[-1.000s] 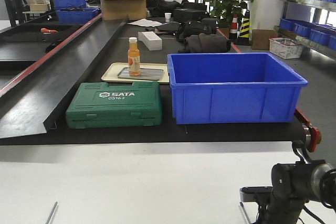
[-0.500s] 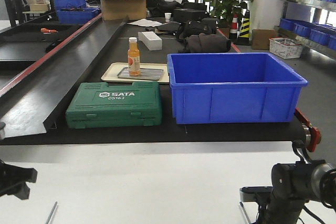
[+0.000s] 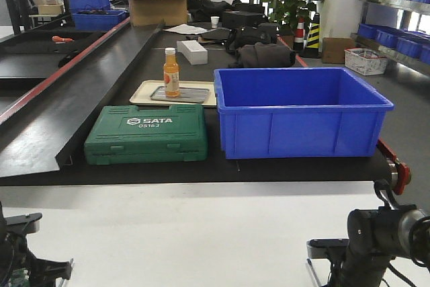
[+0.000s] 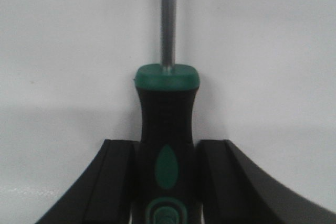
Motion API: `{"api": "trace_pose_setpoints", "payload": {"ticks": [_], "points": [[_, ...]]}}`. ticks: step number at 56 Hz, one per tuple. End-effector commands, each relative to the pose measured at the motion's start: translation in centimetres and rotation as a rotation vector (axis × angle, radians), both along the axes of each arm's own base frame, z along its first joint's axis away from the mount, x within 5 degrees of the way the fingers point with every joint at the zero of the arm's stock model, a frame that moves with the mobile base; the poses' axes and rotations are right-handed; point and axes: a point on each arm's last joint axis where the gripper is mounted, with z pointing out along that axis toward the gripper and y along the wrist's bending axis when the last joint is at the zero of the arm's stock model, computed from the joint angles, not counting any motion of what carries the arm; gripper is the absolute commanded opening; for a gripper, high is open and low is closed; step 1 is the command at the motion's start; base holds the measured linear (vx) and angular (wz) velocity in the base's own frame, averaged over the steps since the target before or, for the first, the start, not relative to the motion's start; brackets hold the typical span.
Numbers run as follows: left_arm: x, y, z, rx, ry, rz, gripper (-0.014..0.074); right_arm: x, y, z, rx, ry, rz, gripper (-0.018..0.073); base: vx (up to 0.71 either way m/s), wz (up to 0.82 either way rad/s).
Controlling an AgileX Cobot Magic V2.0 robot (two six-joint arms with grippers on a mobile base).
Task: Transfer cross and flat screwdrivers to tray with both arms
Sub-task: 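Close the left gripper on the second green-handled screwdriver's handle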
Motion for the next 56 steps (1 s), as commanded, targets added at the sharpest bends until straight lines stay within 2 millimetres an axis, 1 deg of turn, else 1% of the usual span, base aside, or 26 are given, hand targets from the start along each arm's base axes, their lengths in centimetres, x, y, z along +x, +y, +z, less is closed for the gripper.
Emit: {"api": "trace_pose_setpoints", "payload": {"ticks": [1,6,19,30,37,42,46,50,53,54,56], "points": [[0.8,-1.0,1.6,-0.017,-0.083,-0.011,0.0511,0.4,0.3,1.0,0.036,-0.05,-0.018,-0.0011,0.0,0.0],[1.0,-1.5,0.7,-0.014,-0.063,-0.026,0.0507,0.5,0.3,1.0,0.036,-0.052,-0.018,-0.0011,0.0,0.0],[1.0,-1.8,-1.1,-0.018,-0.003,-0.021,0.0507,0.4,0.3,1.0,0.036,-0.051,-0.019,-0.0011,0.0,0.0],[0.6,-1.7,-2.5,-0.011,0.073,-0.013,0.0507,0.4,0.3,1.0,0.036,-0.05,-0.019,-0.0011,0.0,0.0],[0.1,-1.7,-3.2,-0.009,0.072,-0.005,0.0507,0.5,0.3,1.0,0.036,-0.051,-0.019,-0.0011,0.0,0.0],[-0.3,-1.6,-3.9,-0.006,0.067,0.002,0.049,0.5,0.3,1.0,0.036,-0.052,-0.019,-0.0011,0.0,0.0],[-0.7,-1.6,-4.4,-0.004,0.067,0.004,0.0447,0.5,0.3,1.0,0.036,-0.052,-0.019,-0.0011,0.0,0.0],[-0.9,-1.6,-4.6,-0.003,0.075,0.004,0.0365,0.5,0.3,1.0,0.038,-0.052,-0.02,-0.0011,0.0,0.0],[-1.0,-1.5,-4.6,-0.002,0.086,0.002,0.0273,0.5,0.3,1.0,0.039,-0.053,-0.021,-0.001,0.0,0.0],[-1.1,-1.5,-4.6,-0.001,0.088,0.0,0.0227,0.5,0.3,1.0,0.039,-0.053,-0.021,-0.001,0.0,0.0],[-1.1,-1.5,-4.6,0.002,0.09,-0.004,0.0161,0.5,0.3,1.0,0.039,-0.053,-0.021,-0.0009,0.0,0.0]]}}
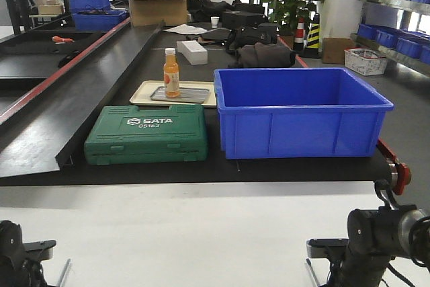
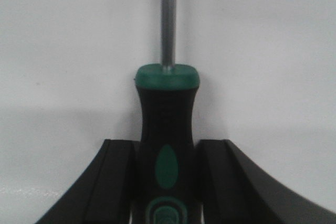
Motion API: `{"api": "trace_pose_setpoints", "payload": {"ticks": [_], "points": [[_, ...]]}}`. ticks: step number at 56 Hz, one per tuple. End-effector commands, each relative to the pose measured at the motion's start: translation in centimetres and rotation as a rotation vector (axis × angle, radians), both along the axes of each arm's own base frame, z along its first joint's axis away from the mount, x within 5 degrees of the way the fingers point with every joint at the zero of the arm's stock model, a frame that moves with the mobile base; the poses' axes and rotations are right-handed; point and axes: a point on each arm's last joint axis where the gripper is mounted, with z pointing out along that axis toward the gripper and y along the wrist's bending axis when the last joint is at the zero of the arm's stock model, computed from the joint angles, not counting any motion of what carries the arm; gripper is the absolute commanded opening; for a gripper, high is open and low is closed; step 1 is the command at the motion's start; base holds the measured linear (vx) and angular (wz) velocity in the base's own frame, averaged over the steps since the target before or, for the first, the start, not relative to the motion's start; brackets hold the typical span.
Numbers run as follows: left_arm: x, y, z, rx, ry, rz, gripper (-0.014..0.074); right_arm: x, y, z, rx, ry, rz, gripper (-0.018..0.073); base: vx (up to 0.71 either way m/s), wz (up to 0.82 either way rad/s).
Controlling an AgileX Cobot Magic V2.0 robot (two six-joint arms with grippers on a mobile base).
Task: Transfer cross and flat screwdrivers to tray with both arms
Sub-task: 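Close the left gripper on the second green-handled screwdriver's handle, then lift both screwdrivers upright off the table with both grippers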
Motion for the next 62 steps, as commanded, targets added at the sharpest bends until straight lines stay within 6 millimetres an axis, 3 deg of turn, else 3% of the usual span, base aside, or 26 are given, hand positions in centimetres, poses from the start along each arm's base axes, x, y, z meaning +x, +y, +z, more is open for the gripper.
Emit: {"api": "trace_pose_setpoints", "payload": {"ticks": [1,4,17,25,32,44,53,62], "points": [[-0.2,-0.2,0.4,-0.009,-0.001,0.013,0.0127,0.4,0.3,1.0,0.029,-0.049,-0.022,-0.0008,0.0,0.0],[-0.2,-0.2,0.4,-0.008,-0.001,0.007,-0.0007,0.4,0.3,1.0,0.03,-0.049,-0.023,-0.0008,0.0,0.0],[-0.1,-0.2,1.4,-0.007,-0.04,-0.019,-0.0007,0.6,0.3,1.2,0.029,-0.073,-0.008,-0.0008,0.0,0.0],[0.2,-0.2,5.0,-0.009,-0.188,-0.015,-0.0006,0.8,0.3,3.4,0.039,-0.164,-0.007,-0.0008,0.0,0.0],[0.0,-0.1,9.1,-0.011,-0.357,-0.014,-0.0006,0.9,0.2,7.0,0.056,-0.303,-0.01,-0.0008,0.0,0.0],[-2.3,0.1,17.4,0.002,-0.655,-0.057,-0.0006,-0.7,0.0,16.1,0.101,-0.629,-0.01,-0.0008,0.0,0.0],[-5.6,0.3,23.4,0.009,-0.868,-0.067,-0.0003,-3.4,-0.2,23.2,0.154,-0.909,0.0,-0.0008,0.0,0.0],[-9.9,0.5,28.1,0.009,-1.078,-0.057,-0.0003,-6.9,-0.5,28.0,0.211,-1.114,0.009,-0.0008,0.0,0.0]]}}
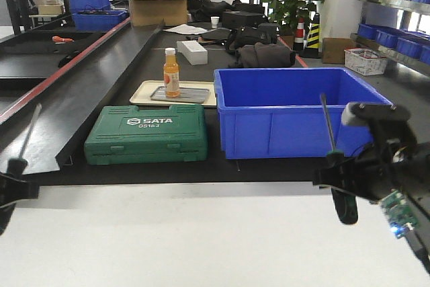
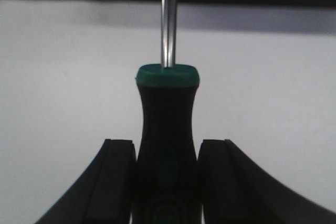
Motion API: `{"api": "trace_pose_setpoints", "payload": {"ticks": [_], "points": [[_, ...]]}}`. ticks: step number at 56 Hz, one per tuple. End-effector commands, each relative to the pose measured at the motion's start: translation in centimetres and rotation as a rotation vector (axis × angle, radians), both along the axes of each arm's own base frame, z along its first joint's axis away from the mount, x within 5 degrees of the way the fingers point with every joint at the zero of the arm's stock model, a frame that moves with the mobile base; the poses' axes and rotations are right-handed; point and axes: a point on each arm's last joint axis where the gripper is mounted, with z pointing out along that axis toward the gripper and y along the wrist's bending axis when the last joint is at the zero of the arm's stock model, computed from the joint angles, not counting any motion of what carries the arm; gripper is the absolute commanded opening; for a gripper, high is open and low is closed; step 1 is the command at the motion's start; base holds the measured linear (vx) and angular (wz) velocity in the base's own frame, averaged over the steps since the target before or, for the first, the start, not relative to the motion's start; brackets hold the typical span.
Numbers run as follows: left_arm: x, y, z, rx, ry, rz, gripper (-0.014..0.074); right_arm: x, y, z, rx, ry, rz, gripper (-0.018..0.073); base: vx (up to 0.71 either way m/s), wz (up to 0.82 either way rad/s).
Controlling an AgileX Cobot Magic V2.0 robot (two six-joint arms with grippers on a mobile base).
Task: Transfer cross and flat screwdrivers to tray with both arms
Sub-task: 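Lift both screwdrivers upright off the table with both grippers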
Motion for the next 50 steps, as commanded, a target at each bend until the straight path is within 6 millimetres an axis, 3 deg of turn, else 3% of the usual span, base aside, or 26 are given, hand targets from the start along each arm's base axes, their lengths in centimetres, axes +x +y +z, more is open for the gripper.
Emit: {"api": "trace_pose_setpoints", "payload": {"ticks": [1,8,27,37,50], "points": [[-2.9,0.1,4.7,-0.025,-0.251,0.009,-0.0003,-2.5,-0.3,4.7,0.047,-0.247,-0.004,-0.0008,0.0,0.0],[-6.3,0.3,6.0,-0.031,-0.347,0.012,-0.0003,-5.7,-0.9,5.3,0.058,-0.36,-0.016,-0.0008,0.0,0.0],[-13.5,0.7,6.6,-0.021,-0.505,0.006,-0.0003,-14.7,-2.2,5.8,0.066,-0.525,-0.021,-0.0008,0.0,0.0],[-15.6,0.8,7.4,-0.025,-0.574,0.006,-0.0003,-16.7,-2.5,5.6,0.071,-0.558,-0.021,-0.0008,0.0,0.0],[-15.5,0.8,7.3,-0.025,-0.568,0.005,-0.0003,-16.9,-2.5,5.6,0.072,-0.553,-0.017,-0.0008,0.0,0.0]]}}
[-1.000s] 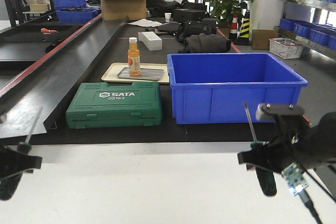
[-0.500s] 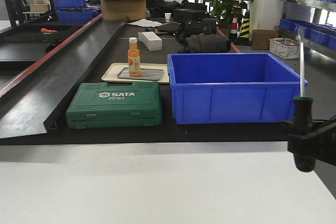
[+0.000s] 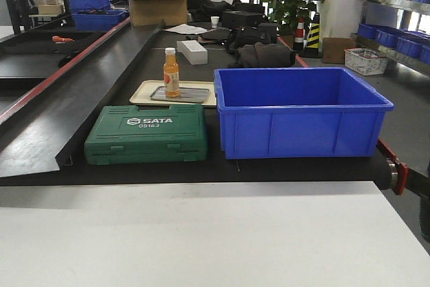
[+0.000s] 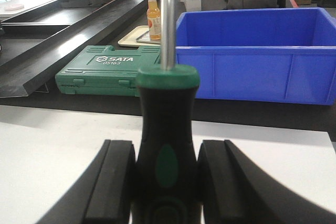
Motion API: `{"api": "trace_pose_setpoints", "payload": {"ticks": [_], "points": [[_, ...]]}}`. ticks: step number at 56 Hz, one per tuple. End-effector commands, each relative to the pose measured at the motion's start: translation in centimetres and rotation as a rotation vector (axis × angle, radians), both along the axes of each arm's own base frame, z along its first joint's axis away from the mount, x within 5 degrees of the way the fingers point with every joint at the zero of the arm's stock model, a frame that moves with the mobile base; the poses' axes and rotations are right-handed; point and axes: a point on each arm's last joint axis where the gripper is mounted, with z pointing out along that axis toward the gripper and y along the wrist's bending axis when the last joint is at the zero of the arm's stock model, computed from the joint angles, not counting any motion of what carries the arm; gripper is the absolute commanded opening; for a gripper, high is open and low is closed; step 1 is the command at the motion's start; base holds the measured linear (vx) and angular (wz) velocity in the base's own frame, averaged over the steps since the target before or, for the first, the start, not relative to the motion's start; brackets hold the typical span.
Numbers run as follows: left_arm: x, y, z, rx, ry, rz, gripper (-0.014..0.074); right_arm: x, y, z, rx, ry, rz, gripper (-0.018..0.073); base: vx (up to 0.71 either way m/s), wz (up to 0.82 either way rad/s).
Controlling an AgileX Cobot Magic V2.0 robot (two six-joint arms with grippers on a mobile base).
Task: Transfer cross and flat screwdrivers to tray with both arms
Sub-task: 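Lift both screwdrivers upright off the table with both grippers, then drive the base away from the table while holding both screwdrivers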
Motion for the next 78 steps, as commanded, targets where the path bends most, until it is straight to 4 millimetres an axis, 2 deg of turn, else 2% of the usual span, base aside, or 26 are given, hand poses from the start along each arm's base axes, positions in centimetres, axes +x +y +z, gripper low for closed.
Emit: {"api": "trace_pose_setpoints", "payload": {"ticks": [1,59,78], "points": [[0.0,0.0,1.7,-0.02,-0.116,0.002,-0.0003,-0.2,-0.2,1.8,0.022,-0.115,-0.026,-0.0008,0.0,0.0],[-0.1,0.0,1.7,-0.02,-0.112,0.002,-0.0003,-0.1,-0.2,1.7,0.021,-0.108,-0.024,-0.0008,0.0,0.0],[-0.1,0.0,1.7,-0.02,-0.113,0.002,-0.0003,1.4,0.0,0.8,0.012,-0.053,-0.024,-0.0008,-0.16,-0.08]]}}
